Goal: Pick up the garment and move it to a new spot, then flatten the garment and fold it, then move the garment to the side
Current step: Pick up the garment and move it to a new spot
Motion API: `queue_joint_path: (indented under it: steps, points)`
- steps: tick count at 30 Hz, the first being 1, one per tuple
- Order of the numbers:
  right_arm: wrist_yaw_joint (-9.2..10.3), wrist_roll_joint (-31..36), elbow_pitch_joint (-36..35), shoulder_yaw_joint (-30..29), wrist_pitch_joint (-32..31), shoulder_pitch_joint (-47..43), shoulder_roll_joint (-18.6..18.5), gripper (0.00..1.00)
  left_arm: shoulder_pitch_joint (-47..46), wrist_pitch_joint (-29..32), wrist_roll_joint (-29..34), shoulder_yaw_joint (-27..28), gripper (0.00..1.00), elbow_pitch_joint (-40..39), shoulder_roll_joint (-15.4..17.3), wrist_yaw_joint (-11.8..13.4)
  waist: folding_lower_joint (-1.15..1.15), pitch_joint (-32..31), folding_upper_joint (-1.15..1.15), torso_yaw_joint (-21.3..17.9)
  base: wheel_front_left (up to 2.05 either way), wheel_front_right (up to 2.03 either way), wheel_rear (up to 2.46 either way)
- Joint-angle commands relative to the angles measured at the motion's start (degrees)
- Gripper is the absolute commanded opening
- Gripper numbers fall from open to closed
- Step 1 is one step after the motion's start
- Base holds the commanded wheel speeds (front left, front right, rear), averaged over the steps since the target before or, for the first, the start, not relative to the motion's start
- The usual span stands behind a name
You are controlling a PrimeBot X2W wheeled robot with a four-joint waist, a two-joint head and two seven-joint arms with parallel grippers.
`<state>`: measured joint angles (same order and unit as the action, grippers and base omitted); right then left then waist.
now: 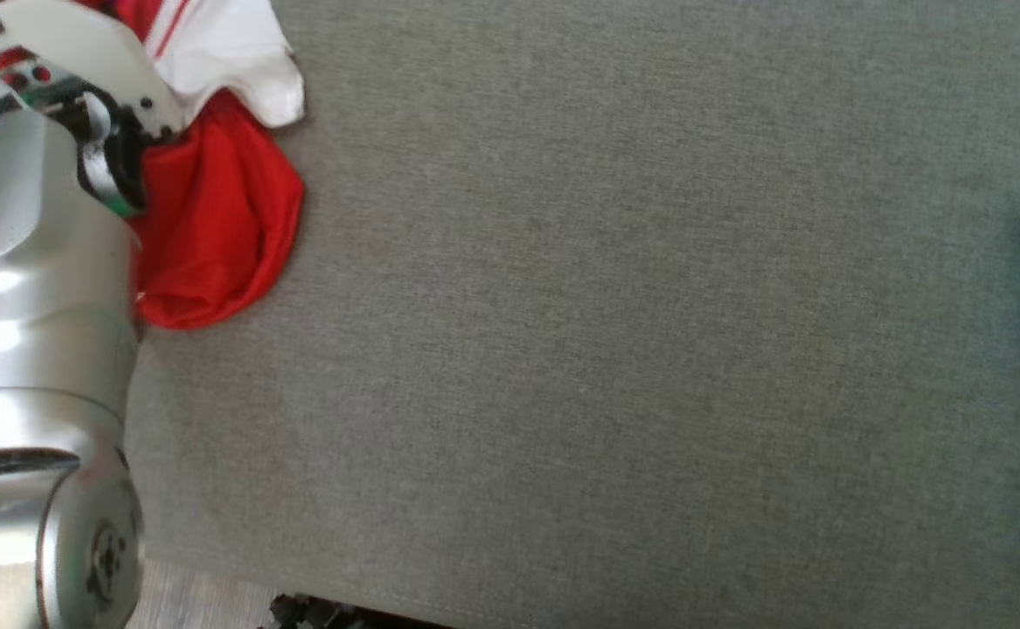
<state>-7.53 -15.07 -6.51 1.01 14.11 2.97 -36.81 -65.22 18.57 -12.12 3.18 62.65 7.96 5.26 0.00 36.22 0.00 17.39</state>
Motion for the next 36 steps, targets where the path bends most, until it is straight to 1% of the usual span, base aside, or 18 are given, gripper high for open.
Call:
queue_joint_path:
  steps: [1, 2, 5, 8, 12, 15, 16, 18, 22, 25, 28, 32, 34, 36]
  points:
    - [0.04, 0.1, 0.3, 0.7, -0.1, -1.6, -1.0, 1.00, 1.1, -2.4, 0.3, -0.1, 0.00, 0.2, 2.7, -1.2, 0.00, 0.4, 0.00, -0.3, 0.00, 0.00, 0.00]
    - [0.04, 0.2, 0.5, 0.8, 0.0, -1.5, -0.7, 1.00, 0.5, -4.8, 0.5, -0.4, 0.00, -0.2, 3.0, -1.9, 0.00, 0.1, 0.00, -0.3, 0.00, 0.00, 0.00]
    - [0.04, 0.3, 1.4, 1.7, 0.3, -0.9, 0.9, 1.00, -1.6, -11.6, 0.3, -1.0, 0.00, -1.3, 3.5, -5.3, 0.00, -1.7, 0.00, -0.6, 0.00, 0.00, 0.00]
    - [0.04, 0.5, 3.1, 3.4, 0.5, 0.1, 2.7, 1.00, -3.8, -16.8, 1.2, -2.6, 0.00, -2.3, 4.4, -8.0, 0.00, -4.6, 0.00, -1.2, 0.00, 0.00, 0.00]
    - [0.04, 0.6, 6.1, 6.6, 0.8, 2.3, 6.1, 1.00, -6.8, -21.2, 2.3, -4.8, 0.00, -3.4, 5.4, -10.3, 0.00, -9.8, 0.00, -3.6, 0.00, 0.00, 0.00]
    - [0.04, 0.6, 7.9, 8.6, 0.8, 4.1, 9.5, 1.00, -8.9, -23.1, 3.2, -6.7, 0.00, -4.8, 5.9, -11.3, 0.00, -14.2, 0.00, -6.5, 0.00, 0.00, 0.00]
    - [0.04, 0.6, 7.9, 8.6, 0.8, 4.1, 9.5, 1.00, -8.9, -23.1, 3.2, -6.7, 0.00, -4.8, 5.9, -11.3, 0.00, -14.2, 0.00, -6.5, 0.00, 0.00, 0.00]
    - [0.04, 0.7, 8.8, 9.6, 0.9, 4.7, 11.9, 1.00, -10.1, -23.9, 4.0, -8.3, 0.00, -6.0, 6.1, -11.8, 0.00, -17.2, 0.00, -8.9, 0.00, 0.00, 0.00]
    - [0.04, 1.1, 10.6, 10.9, 0.9, 4.6, 16.4, 1.00, -11.0, -23.5, 4.2, -11.6, 0.00, -7.8, 5.5, -12.5, 0.00, -23.8, 0.00, -14.5, 0.00, 0.00, 0.00]
    - [0.04, 1.4, 11.8, 12.0, 0.9, 3.4, 19.3, 1.00, -10.4, -22.2, 2.8, -14.9, 0.00, -9.1, 4.5, -12.7, 0.00, -28.8, 0.00, -19.2, 0.00, 0.00, 0.00]
    - [0.04, 1.7, 12.9, 13.8, 0.9, 2.2, 21.3, 1.00, -9.4, -20.9, 0.0, -18.9, 0.00, -11.3, 4.8, -12.7, 0.00, -32.8, 0.00, -24.0, 0.00, 0.00, 0.00]
    - [0.04, 1.9, 13.5, 16.0, 0.9, 1.5, 23.2, 1.00, -8.3, -18.4, -4.8, -22.2, 0.00, -14.4, 6.2, -12.7, 0.00, -35.5, 0.00, -29.5, 0.00, 0.00, 0.00]
    - [0.04, 1.9, 13.5, 15.9, 0.9, 1.4, 24.0, 1.00, -7.8, -17.5, -7.4, -23.1, 0.00, -16.3, 6.4, -12.7, 0.00, -35.6, 0.00, -31.4, 0.00, 0.00, 0.00]
    - [0.04, 1.9, 13.3, 15.1, 0.9, 1.0, 24.8, 1.00, -6.5, -16.7, -9.9, -24.0, 0.00, -18.2, 5.8, -12.7, 0.00, -35.5, 0.00, -32.3, 0.00, 0.00, 0.00]
